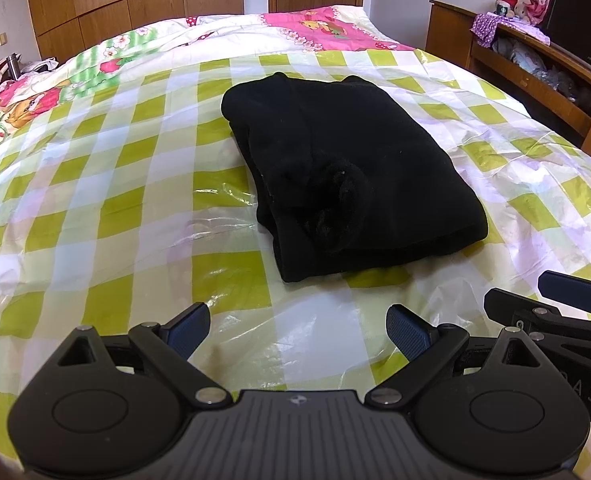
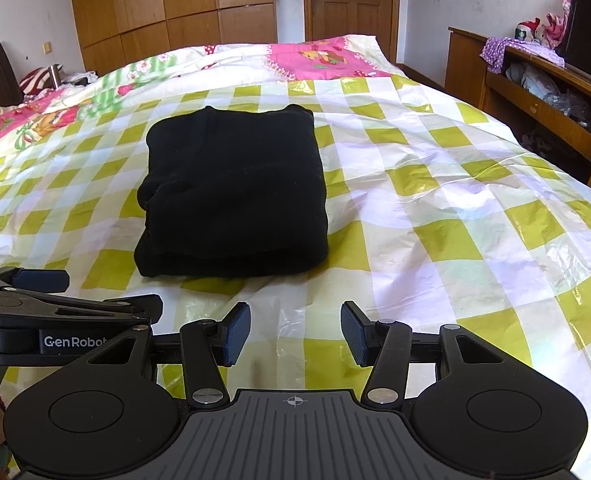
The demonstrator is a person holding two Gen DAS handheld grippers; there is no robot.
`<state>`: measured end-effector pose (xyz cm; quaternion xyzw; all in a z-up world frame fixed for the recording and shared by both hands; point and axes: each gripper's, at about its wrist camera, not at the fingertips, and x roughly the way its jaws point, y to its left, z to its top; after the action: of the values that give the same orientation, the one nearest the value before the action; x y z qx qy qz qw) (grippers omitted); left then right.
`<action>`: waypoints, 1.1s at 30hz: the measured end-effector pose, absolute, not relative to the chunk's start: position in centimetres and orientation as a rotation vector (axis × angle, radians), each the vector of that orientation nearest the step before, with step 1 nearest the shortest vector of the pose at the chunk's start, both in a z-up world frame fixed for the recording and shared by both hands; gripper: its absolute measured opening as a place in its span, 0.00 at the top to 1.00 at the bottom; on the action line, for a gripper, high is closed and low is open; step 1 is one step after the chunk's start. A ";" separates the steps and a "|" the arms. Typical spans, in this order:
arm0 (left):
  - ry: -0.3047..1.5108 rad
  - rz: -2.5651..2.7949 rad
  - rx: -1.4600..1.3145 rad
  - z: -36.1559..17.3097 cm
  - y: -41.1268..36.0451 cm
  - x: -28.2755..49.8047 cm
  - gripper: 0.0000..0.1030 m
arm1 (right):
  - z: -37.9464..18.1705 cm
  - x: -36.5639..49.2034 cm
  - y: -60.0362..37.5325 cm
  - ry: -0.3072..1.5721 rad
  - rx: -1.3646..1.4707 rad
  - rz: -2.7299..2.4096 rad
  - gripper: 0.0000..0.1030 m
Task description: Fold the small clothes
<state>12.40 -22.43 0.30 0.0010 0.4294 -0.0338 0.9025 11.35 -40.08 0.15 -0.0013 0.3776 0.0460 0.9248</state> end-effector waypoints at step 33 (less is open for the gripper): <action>0.892 -0.033 0.013 0.1 -22.3 12.4 0.00 | 0.2 11.9 -39.1 0.788 -0.048 0.059 0.52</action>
<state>12.44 -22.28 0.14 0.0062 0.4313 -0.0158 0.9020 11.90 -39.15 0.18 -0.0234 0.3838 0.0288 0.9227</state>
